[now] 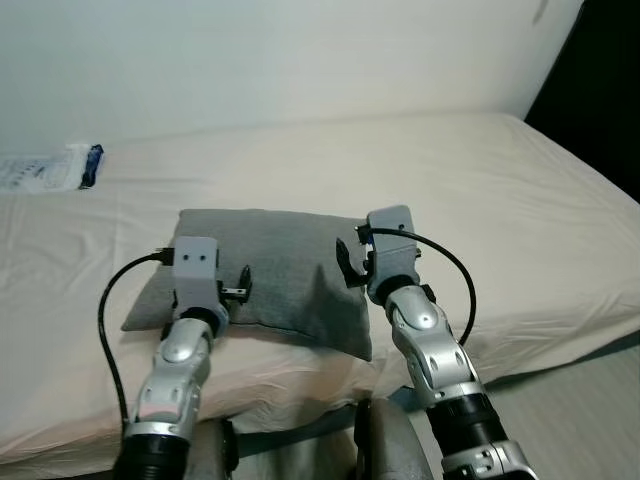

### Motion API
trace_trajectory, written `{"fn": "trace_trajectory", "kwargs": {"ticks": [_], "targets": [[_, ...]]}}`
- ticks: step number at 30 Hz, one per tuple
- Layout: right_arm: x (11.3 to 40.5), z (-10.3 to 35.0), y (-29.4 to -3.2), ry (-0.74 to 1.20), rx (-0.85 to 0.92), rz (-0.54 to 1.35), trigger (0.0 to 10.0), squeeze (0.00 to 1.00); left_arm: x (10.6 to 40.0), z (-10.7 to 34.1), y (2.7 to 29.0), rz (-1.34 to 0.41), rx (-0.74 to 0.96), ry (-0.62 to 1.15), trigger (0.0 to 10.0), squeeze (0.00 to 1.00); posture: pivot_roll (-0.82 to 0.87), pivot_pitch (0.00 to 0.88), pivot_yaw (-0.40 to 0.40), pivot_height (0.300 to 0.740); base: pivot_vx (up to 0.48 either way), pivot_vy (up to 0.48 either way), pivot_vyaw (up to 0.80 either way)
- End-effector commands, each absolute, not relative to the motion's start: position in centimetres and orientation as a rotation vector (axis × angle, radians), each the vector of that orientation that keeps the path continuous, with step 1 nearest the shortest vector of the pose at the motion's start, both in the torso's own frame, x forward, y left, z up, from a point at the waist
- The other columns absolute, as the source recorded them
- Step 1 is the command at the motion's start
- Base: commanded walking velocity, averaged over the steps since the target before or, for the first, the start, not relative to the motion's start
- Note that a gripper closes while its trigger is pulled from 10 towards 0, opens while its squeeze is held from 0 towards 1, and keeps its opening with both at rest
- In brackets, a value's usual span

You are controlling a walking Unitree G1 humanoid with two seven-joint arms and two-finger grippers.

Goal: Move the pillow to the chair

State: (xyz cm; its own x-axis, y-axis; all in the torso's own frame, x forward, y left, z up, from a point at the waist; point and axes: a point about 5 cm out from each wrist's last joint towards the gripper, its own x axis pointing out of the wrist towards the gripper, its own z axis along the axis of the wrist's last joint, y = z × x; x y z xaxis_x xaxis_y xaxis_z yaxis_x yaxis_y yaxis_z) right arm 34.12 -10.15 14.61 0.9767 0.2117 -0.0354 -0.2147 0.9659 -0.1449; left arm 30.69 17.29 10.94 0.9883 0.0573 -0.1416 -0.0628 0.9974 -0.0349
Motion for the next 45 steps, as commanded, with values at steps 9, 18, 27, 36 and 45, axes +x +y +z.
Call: {"fn": "trace_trajectory", "kwargs": {"ticks": [9,18,27,36,45], "targets": [[34.9,14.7,-10.4,0.029,-0.154,0.209,10.0,0.0,30.5,9.7,20.8,0.216,-0.239,0.277,10.0,0.0,0.0,0.098,-0.042,0.563,0.0,0.0,0.0],[34.7,14.5,-9.8,0.029,-0.138,0.251,10.0,0.0,28.6,7.7,24.3,0.244,-0.578,0.424,10.0,0.0,0.01,0.104,-0.043,0.538,0.0,0.0,0.0],[34.8,14.4,-9.8,0.031,-0.127,0.252,10.0,0.0,28.1,6.6,21.7,0.18,-1.024,0.426,10.0,0.0,0.0,0.112,-0.044,0.538,0.0,0.0,0.0],[34.9,14.6,-10.0,0.025,-0.124,0.248,10.0,0.0,28.6,8.5,21.0,0.107,-1.34,0.202,10.0,0.0,0.01,0.114,-0.047,0.538,0.0,0.0,0.0],[34.9,14.4,-9.8,0.029,-0.119,0.249,10.0,0.0,28.9,9.2,21.7,0.097,-1.255,0.082,10.0,0.0,0.01,0.114,-0.05,0.538,0.0,0.0,0.0]]}}
